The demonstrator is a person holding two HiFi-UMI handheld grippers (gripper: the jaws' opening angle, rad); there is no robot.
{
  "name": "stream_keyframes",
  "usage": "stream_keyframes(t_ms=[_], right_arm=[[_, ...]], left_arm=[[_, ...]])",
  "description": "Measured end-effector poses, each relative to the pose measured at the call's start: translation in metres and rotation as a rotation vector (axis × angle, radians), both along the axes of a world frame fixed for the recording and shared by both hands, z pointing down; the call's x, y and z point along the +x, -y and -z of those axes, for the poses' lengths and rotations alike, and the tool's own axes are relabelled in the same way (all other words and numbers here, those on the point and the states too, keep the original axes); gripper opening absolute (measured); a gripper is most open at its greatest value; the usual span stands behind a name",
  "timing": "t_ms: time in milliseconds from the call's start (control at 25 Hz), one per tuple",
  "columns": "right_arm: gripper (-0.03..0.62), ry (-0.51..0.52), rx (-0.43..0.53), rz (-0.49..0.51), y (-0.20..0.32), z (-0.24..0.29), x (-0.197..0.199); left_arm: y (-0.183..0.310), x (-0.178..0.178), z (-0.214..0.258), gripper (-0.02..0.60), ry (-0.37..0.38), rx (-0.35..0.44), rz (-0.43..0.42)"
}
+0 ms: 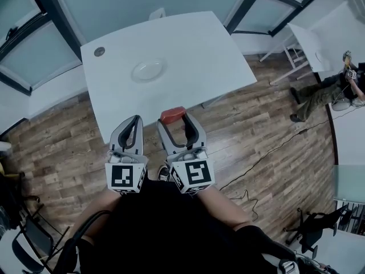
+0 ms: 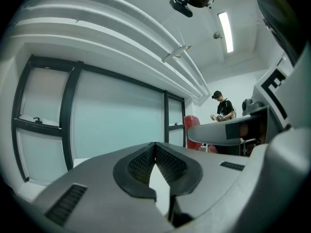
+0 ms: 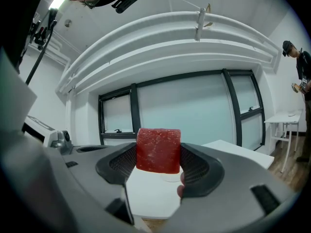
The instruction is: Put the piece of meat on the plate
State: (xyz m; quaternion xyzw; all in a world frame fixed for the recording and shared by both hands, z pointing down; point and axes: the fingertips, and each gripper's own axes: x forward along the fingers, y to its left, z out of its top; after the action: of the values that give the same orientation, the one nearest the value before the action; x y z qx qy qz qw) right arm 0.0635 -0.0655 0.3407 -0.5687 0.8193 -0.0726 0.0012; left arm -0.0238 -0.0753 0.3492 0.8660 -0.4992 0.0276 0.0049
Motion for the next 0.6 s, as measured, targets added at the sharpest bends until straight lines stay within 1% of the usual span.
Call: stream_keyframes(t_ms=[320,600], right_arm=[[0.281,-0.02,-0.028,-0.029,0.055,-0.006,-0.014],[0.281,-0.046,-0.057,-0.053,0.091,-0.012,-0.029]], left_arm=[[0.056,-0.011,-0.004,0.003,-0.001,-0.025,-0.042],[0.092,-0.022,-0.008,0.003,-0.012,-0.042,-0.077]])
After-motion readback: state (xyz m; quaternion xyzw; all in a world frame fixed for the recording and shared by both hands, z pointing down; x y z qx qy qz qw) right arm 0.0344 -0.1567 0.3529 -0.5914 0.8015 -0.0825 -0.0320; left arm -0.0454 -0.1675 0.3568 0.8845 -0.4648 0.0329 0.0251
